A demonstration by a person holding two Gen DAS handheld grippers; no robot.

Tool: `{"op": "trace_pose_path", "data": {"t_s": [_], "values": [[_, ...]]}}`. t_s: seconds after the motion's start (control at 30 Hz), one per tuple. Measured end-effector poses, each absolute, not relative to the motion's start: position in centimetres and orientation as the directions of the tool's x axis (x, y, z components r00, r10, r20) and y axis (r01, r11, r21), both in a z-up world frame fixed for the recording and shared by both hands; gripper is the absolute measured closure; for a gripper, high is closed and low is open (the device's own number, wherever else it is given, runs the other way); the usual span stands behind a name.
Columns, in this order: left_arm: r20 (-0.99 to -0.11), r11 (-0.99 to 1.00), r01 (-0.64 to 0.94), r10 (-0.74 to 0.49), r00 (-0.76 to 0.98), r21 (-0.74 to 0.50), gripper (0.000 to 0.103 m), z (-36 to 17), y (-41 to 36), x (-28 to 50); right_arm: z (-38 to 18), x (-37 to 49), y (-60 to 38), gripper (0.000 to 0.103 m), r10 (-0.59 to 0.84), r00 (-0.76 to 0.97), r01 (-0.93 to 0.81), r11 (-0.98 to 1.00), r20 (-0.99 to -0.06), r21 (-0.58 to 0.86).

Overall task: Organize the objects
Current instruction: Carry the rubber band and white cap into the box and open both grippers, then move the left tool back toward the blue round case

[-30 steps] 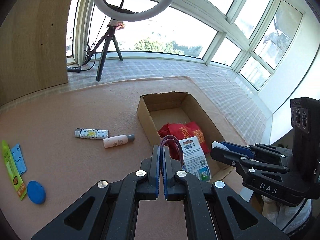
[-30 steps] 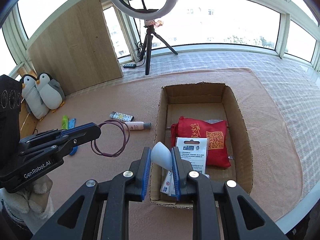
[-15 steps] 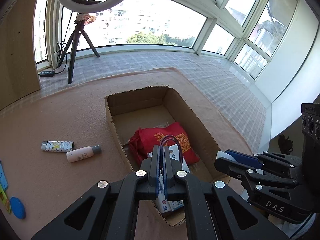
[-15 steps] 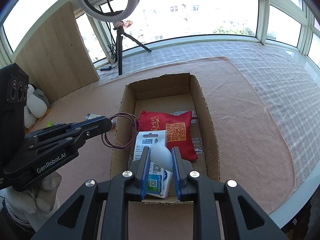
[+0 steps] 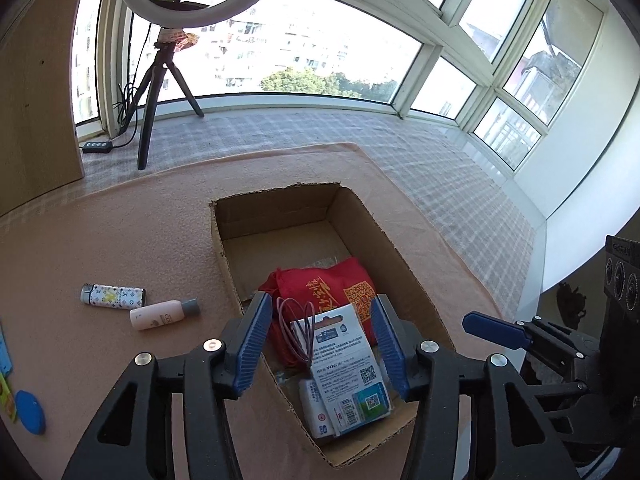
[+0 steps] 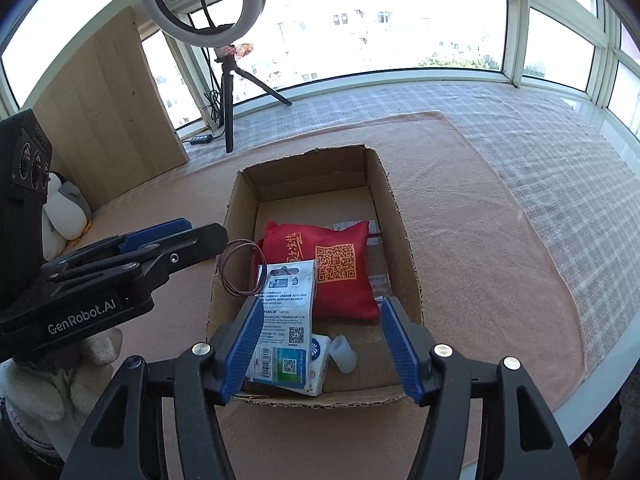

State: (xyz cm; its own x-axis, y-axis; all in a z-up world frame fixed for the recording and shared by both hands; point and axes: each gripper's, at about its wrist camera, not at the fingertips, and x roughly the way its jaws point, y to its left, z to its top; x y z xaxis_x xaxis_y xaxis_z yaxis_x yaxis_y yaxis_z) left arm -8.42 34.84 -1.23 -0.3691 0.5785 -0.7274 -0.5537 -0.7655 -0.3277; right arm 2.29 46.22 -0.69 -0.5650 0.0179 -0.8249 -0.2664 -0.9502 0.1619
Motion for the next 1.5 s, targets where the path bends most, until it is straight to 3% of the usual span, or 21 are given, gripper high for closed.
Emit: {"op": "trace_pose_path", "data": {"t_s": [0.4, 0.77, 1.3, 1.5], "values": [[-0.725, -0.794, -0.515, 0.557, -0.404, -0.323, 0.048, -0.3, 29.7, -7.6, -0.1, 1.4, 43.6, 0.045, -0.011, -0.574, -0.221, -0.961, -0.818, 0.168], [-0.736, -0.861, -0.386, 0.491, -0.467, -0.33, 0.048, -0.4, 20.0, -6.8, -0.3, -0.6, 38.2, 0.045, -0.089, -0.562, -0.125, -0.974, -0.822, 0.191], [-0.789, -0.936, -0.146, 0.348, -0.507, -0.319, 0.048, -4.2, 4.4, -5.5, -2.0, -3.4, 30.2, 0.045, -0.17, -0.548, -0.025, -0.975, -0.819, 0.219], [-0.803, -0.942, -0.11, 0.328, -0.497, -0.317, 0.049, -6.7, 1.3, -6.0, -3.9, -4.7, 29.2, 0.045, -0.239, -0.502, -0.03, -0.956, -0.831, 0.293]]}}
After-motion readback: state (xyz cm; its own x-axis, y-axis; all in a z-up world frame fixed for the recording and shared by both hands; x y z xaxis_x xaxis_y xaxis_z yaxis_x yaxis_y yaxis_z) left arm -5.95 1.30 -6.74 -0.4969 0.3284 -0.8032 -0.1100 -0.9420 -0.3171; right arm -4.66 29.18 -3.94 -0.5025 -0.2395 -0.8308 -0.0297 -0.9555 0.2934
